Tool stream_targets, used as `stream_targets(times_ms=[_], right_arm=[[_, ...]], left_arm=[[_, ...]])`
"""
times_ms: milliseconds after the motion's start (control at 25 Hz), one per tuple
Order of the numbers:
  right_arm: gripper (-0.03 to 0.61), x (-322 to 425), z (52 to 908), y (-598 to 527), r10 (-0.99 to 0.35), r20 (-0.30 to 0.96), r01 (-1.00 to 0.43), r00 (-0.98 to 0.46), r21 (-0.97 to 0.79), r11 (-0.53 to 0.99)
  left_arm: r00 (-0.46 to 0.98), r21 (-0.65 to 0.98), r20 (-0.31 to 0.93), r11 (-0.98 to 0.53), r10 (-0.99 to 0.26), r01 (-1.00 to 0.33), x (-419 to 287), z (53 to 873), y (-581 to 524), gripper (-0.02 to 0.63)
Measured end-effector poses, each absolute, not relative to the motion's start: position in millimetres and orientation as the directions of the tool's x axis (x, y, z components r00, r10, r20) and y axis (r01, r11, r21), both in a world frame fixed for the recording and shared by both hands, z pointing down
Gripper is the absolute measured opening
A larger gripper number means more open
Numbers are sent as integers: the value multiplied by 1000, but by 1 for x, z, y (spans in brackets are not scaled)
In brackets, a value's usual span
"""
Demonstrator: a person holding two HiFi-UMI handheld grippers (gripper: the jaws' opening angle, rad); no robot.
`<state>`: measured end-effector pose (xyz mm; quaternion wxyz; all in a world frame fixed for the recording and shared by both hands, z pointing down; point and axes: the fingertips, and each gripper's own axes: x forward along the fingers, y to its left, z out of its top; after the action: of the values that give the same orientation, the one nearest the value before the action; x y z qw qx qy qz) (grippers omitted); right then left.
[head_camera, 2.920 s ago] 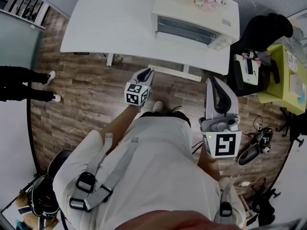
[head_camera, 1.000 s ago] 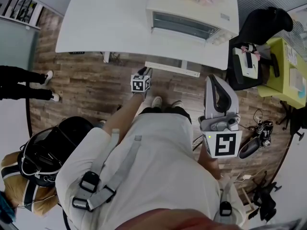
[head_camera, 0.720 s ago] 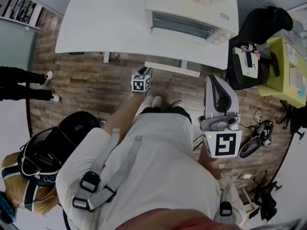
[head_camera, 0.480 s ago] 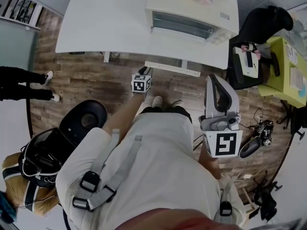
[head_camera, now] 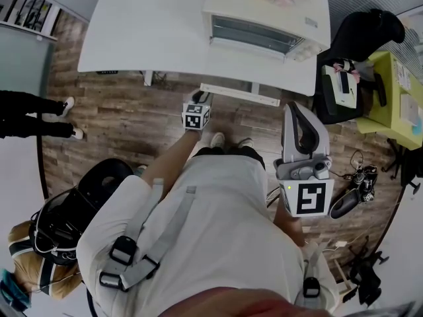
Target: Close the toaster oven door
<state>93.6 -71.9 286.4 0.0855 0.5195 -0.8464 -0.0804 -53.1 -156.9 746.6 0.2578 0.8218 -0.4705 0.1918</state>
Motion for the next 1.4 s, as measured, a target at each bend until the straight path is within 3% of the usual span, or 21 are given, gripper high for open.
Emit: stream_targets(times_ms=[1400], right_arm=[[5,90,283,-79,-888,52,-860,-458,226,457]], left_arm=[[472,203,437,-428,-765,-881,-49,683,-171,97]])
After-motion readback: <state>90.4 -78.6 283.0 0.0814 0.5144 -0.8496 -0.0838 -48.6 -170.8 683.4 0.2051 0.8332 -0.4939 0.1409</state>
